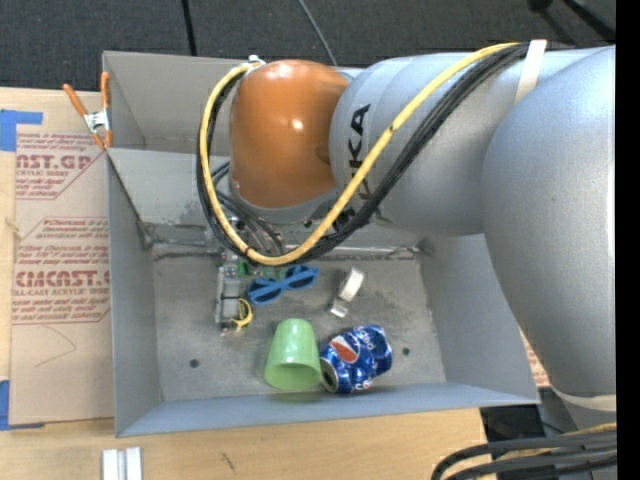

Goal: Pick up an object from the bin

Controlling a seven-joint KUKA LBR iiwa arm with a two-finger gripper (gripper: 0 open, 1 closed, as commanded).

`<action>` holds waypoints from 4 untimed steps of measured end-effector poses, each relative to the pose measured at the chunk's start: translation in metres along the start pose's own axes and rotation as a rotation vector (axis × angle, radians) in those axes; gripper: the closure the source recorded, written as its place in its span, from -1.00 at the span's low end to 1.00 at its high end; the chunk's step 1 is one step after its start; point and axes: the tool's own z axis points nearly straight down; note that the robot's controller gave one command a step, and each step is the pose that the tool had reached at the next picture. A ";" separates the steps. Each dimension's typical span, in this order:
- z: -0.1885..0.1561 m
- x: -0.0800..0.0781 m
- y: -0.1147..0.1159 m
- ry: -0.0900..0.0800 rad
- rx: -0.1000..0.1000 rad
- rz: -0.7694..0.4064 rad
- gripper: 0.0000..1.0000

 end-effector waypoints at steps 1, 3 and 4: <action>0.000 0.000 0.000 0.000 0.000 0.000 1.00; 0.000 0.000 0.000 0.000 0.000 0.000 1.00; 0.000 0.000 0.000 0.000 0.000 0.000 1.00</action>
Offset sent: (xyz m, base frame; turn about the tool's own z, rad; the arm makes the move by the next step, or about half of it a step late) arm 0.0000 0.0000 0.0000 0.0000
